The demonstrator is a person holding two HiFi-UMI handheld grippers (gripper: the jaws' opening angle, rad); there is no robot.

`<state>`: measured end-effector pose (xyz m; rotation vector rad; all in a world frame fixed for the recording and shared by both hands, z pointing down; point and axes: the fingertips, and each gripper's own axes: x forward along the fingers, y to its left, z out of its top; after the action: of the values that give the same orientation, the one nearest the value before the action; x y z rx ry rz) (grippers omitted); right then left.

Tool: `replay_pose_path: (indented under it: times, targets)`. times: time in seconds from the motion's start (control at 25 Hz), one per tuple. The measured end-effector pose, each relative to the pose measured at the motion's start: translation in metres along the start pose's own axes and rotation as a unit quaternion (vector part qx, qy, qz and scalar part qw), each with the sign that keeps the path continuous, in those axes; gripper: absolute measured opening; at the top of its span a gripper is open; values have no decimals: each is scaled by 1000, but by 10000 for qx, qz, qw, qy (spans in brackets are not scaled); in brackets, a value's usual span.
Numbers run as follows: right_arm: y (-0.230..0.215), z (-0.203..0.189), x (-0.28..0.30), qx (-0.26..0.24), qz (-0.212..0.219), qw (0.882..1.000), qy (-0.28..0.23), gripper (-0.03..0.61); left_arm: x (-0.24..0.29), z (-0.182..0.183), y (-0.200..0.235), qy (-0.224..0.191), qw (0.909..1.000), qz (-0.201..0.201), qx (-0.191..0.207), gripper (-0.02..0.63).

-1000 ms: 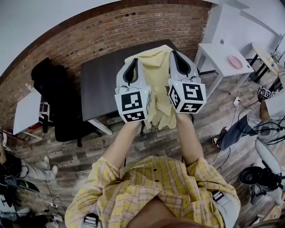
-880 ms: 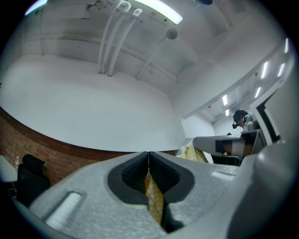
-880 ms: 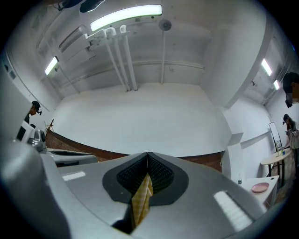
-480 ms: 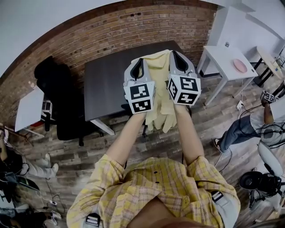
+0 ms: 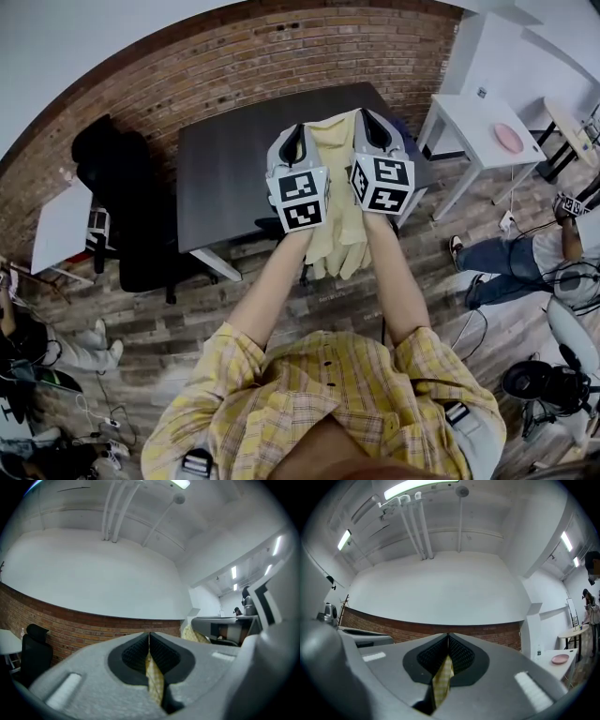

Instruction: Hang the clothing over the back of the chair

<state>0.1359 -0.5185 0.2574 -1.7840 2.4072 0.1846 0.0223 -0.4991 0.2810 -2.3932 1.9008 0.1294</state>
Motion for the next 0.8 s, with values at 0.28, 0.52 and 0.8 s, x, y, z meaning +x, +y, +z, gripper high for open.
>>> replay_pose_path:
  times: [0.28,0.52,0.8]
  targets:
    - [-3,-28,8,27,-16,9997,224,9,7,-25,1,202,9998,9,-29,6]
    - [-4,-51,20,15,25,9990,456,9,21,-48,1,419,9991,57,-37,6]
    - [-4,-76,27,-15,24,9978,667,9,28,-71,0,620,9980,45,-75,6]
